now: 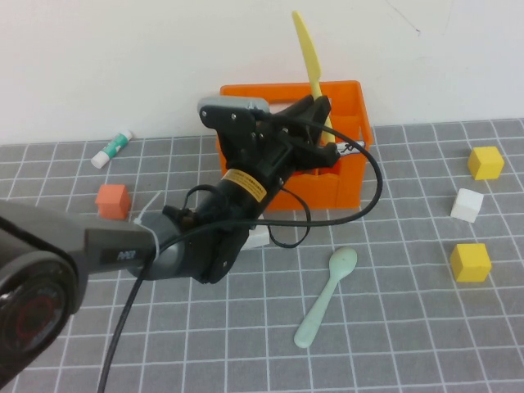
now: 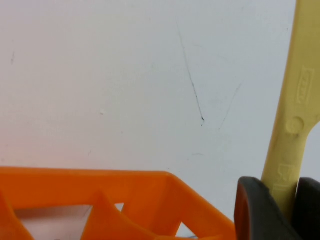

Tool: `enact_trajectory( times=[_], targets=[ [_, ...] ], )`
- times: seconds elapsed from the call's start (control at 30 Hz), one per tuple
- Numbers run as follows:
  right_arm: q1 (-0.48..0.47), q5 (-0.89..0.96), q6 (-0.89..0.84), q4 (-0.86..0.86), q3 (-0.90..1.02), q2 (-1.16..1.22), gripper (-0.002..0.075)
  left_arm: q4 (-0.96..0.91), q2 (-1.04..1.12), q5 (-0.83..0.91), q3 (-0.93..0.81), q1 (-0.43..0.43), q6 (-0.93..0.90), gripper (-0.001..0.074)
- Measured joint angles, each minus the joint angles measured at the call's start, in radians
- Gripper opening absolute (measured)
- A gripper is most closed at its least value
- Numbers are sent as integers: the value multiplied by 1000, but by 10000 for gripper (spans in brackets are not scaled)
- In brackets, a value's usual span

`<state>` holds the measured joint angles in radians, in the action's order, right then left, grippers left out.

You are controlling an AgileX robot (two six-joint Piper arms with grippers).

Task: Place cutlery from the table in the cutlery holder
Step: Place the knife on the box

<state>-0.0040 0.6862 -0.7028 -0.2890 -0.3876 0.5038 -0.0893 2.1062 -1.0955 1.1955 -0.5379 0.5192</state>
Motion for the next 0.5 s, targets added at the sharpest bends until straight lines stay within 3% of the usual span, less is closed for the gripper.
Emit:
enact_trajectory(
  times=[0.33, 0.4, 0.5],
  targets=[
    [0, 16, 0, 0, 0, 0, -3, -18, 53, -32, 51, 0, -20, 138],
    [0, 19, 0, 0, 0, 0, -3, -36, 55, -32, 51, 0, -27, 188],
    [0, 19, 0, 0, 0, 0, -3, -54, 57, -38, 51, 1, -38, 372]
  ],
)
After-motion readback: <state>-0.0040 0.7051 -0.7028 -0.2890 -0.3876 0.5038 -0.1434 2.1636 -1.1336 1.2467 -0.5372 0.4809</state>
